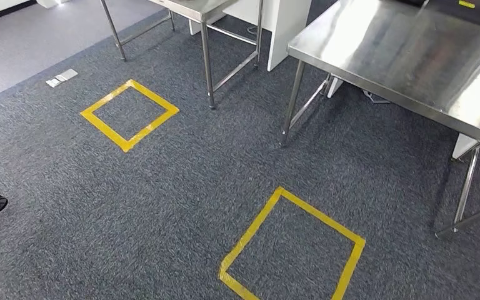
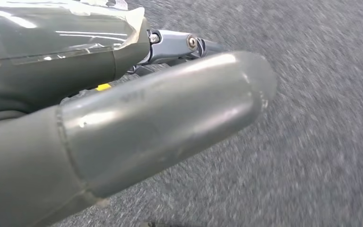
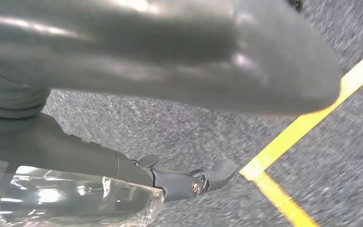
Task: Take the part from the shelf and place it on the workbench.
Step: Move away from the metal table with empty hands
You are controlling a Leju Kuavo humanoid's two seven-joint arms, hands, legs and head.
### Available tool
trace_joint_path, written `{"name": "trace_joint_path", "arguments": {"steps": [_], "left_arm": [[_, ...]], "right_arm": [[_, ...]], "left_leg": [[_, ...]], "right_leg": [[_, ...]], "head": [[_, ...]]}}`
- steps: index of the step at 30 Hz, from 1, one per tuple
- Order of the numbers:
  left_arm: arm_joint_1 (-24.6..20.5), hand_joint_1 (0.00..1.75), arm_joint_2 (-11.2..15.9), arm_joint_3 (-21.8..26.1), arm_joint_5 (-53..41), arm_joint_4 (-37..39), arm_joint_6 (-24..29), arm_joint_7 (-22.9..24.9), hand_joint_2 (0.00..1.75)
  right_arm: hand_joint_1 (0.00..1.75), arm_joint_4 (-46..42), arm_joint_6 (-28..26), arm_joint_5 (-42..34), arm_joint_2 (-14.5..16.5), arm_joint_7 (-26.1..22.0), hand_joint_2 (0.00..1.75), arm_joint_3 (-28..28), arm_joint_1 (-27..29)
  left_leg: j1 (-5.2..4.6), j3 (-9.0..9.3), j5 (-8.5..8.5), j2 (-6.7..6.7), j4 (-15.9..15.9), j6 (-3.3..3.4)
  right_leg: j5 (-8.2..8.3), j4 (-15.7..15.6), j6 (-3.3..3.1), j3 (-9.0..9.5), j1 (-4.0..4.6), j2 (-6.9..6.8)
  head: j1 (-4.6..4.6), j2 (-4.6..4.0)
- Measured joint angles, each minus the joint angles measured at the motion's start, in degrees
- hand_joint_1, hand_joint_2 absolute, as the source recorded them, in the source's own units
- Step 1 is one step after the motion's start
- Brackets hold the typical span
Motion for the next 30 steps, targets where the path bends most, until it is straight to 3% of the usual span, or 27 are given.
{"name": "trace_joint_path", "arguments": {"steps": [2, 4, 5, 7, 8, 10, 12, 14, 16, 18, 19, 20, 21, 23, 25, 28, 30], "left_arm": [[-0.07, 0.0, 0.04, 0.33, 0.26, 0.0, 0.32, 0.05, 0.0], [0.01, 0.0, 0.02, 0.73, 0.66, 0.0, 0.63, 0.12, 0.0], [0.09, 0.0, 0.01, 0.94, 0.82, 0.0, 0.73, 0.15, 0.0], [0.18, 0.0, -0.05, 1.26, 0.98, 0.0, 0.84, 0.16, 0.0], [0.18, 0.0, -0.08, 1.38, 1.0, 0.0, 0.86, 0.16, 0.0], [0.18, 0.0, -0.1, 1.54, 1.05, 0.0, 0.89, 0.16, 0.0], [0.22, 0.0, -0.1, 1.76, 1.26, 0.0, 0.94, 0.15, 0.0], [0.27, 0.0, -0.1, 2.11, 1.67, 0.0, 1.05, 0.02, 0.0], [0.27, 0.0, -0.11, 2.48, 2.03, 0.0, 1.16, -0.25, 0.0], [0.26, 0.0, -0.13, 2.83, 2.32, 0.0, 1.22, -0.4, 0.0], [0.29, 0.0, -0.13, 3.01, 2.48, 0.0, 1.24, -0.37, 0.0], [0.36, 0.0, -0.12, 3.21, 2.62, 0.0, 1.28, -0.25, 0.0], [0.41, 0.0, -0.11, 3.39, 2.72, 0.0, 1.32, -0.13, 0.0], [0.39, 0.0, -0.1, 3.57, 2.78, 0.0, 1.39, 0.07, 0.0], [0.24, 0.0, -0.14, 3.63, 2.75, 0.0, 1.42, 0.16, 0.0], [0.22, 0.0, -0.2, 3.9, 2.73, 0.0, 1.42, 0.63, 0.0], [0.24, 0.0, -0.2, 4.03, 2.66, 0.0, 1.34, 0.93, 0.0]], "right_arm": [[0.0, 0.05, 0.27, 0.37, -0.03, 0.1, 0.0, 0.26, 0.11], [0.0, 0.09, 0.7, 0.81, -0.15, 0.19, 0.0, 0.52, 0.21], [0.0, 0.1, 0.84, 0.95, -0.23, 0.2, 0.0, 0.63, 0.23], [0.0, 0.1, 0.95, 1.07, -0.43, 0.21, 0.0, 0.79, 0.17], [0.0, 0.1, 0.95, 1.09, -0.52, 0.2, 0.0, 0.87, 0.13], [0.0, 0.1, 0.95, 1.14, -0.68, 0.2, 0.0, 1.09, 0.03], [0.0, 0.1, 0.97, 1.39, -0.79, 0.21, 0.0, 1.4, -0.03], [0.0, 0.1, 0.99, 1.86, -0.81, 0.22, 0.0, 1.8, -0.17], [0.0, 0.1, 1.02, 2.19, -0.8, 0.23, 0.0, 2.11, -0.33], [0.0, 0.1, 1.04, 2.48, -0.83, 0.32, 0.0, 2.39, -0.39], [0.0, 0.1, 1.05, 2.64, -0.85, 0.41, 0.0, 2.57, -0.48], [0.0, 0.1, 1.1, 2.77, -0.87, 0.54, 0.0, 2.79, -0.62], [0.0, 0.1, 1.16, 2.85, -0.87, 0.66, 0.0, 2.97, -0.78], [0.0, 0.1, 1.34, 2.88, -0.88, 0.81, 0.0, 3.19, -1.07], [0.0, 0.1, 1.42, 2.87, -0.96, 0.84, 0.0, 3.31, -1.21], [0.0, 0.1, 1.34, 2.75, -1.04, 0.91, 0.0, 3.5, -1.36], [0.0, 0.1, 1.05, 2.34, -1.03, 0.91, 0.0, 3.54, -1.26]], "left_leg": [[-0.06, -0.49, 0.3, -1.06, -0.01, 0.44], [-0.11, -0.83, 0.54, -2.36, 0.03, 0.48], [-0.12, -0.9, 0.65, -3.04, 0.06, 0.39], [-0.1, -0.96, 0.88, -4.34, 0.12, 0.06], [-0.2, -1.0, 0.95, -4.93, 0.2, -0.2], [-0.34, -1.21, 1.11, -5.77, 0.31, -0.83], [-0.21, -1.49, 1.33, -6.42, 0.28, -1.56], [-0.05, -2.41, 0.23, -5.03, 1.82, -2.06], [0.02, -5.03, -3.39, -2.4, 7.47, -2.43], [0.16, -8.33, -6.79, -1.27, 14.72, -2.87], [0.26, -9.16, -7.19, -1.05, 16.62, -3.04], [0.36, -8.81, -6.43, -0.8, 16.21, -3.14], [0.47, -7.34, -4.85, -0.38, 13.62, -3.17], [0.52, -2.86, -1.52, 1.81, 5.61, -3.02], [0.36, -0.57, -0.37, 3.11, 1.29, -2.51], [-0.06, -0.66, -0.15, 1.57, 0.67, -1.35], [0.04, -0.7, 0.39, 0.54, 0.22, -0.41]], "right_leg": [[-3.28, 7.49, -0.11, -3.54, -0.3, 1.84], [-4.46, 11.92, 0.38, -5.62, -0.47, 2.26], [-3.66, 10.92, 0.85, -5.04, -0.54, 2.38], [-0.42, 3.28, 1.67, -1.14, -0.89, 3.47], [0.93, -0.56, 1.67, 0.66, -0.93, 4.4], [2.09, -4.4, 0.98, 2.24, -0.81, 5.56], [2.37, -4.54, -0.02, 2.25, -0.64, 4.8], [2.85, -4.8, -1.05, 2.52, -0.92, 3.72], [3.14, -4.95, -1.8, 2.54, -1.05, 2.46], [3.12, -4.91, -1.99, 2.4, -0.85, 1.12], [3.1, -4.89, -1.99, 2.36, -0.8, 0.45], [3.07, -4.88, -1.98, 2.36, -0.78, -0.16], [3.01, -4.87, -1.94, 2.41, -0.79, -0.71], [2.74, -4.78, -1.61, 2.56, -0.52, -1.64], [2.37, -4.73, -1.03, 2.54, -0.04, -2.43], [2.0, -4.69, -0.05, 2.9, 0.19, -3.18], [0.23, -1.83, 0.27, 1.74, -0.02, -0.93]], "head": [[0.11, 0.0], [0.13, 0.0], [0.13, 0.0], [0.17, 0.0], [0.18, 0.0], [0.16, 0.0], [0.14, 0.0], [-0.01, 0.0], [-0.32, 0.0], [-0.45, 0.0], [-0.44, 0.0], [-0.45, 0.0], [-0.45, 0.0], [-0.49, 0.0], [-0.3, 0.0], [-0.12, 0.0], [-0.05, 0.0]]}}
